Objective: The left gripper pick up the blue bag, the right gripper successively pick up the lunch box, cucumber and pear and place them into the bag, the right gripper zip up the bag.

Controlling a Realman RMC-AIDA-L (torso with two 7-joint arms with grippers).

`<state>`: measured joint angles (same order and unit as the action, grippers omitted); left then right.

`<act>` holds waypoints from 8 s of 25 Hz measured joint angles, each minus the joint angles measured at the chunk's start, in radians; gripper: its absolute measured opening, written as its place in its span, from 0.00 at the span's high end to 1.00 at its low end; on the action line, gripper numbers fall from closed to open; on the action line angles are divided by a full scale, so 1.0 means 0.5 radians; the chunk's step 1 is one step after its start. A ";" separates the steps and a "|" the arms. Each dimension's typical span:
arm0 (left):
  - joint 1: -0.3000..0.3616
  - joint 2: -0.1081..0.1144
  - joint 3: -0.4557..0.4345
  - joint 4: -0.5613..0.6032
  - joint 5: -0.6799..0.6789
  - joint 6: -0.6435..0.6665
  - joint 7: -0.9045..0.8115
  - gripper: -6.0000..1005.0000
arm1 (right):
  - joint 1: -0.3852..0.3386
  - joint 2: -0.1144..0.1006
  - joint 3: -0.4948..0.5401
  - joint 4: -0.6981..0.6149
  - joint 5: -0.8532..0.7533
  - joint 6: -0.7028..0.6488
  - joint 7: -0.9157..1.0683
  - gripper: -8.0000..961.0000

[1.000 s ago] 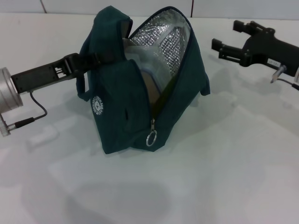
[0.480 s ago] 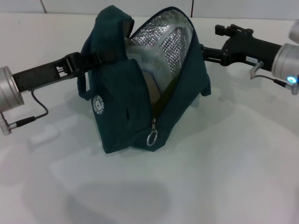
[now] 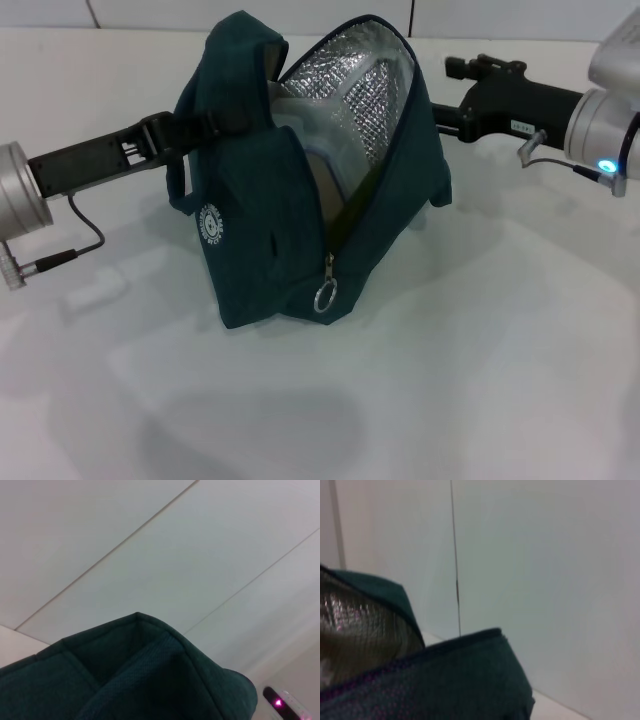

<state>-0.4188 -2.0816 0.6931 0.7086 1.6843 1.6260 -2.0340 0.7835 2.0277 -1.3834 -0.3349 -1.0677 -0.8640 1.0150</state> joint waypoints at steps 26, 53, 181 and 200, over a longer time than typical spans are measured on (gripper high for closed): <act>0.021 0.000 -0.006 -0.006 0.000 0.000 0.004 0.95 | -0.034 0.000 -0.111 -0.142 0.049 -0.001 -0.057 0.92; -0.299 -0.027 0.344 -0.401 -0.162 0.015 0.198 0.95 | -0.865 -0.093 -0.039 -0.985 0.182 -0.394 -0.091 0.92; -0.104 -0.015 0.967 -0.567 -0.808 -0.310 0.516 0.94 | -0.767 -0.011 0.283 -0.044 -0.787 -1.241 -0.491 0.31; -0.081 -0.010 0.967 -0.571 -0.822 -0.311 0.515 0.94 | -0.753 -0.004 -0.094 -0.021 -0.426 -1.223 -0.520 0.32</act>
<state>-0.4594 -2.0866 1.1766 0.4233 1.2735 1.4703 -1.7764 0.4072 2.0257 -1.4303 -0.3455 -1.2806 -1.4756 0.7547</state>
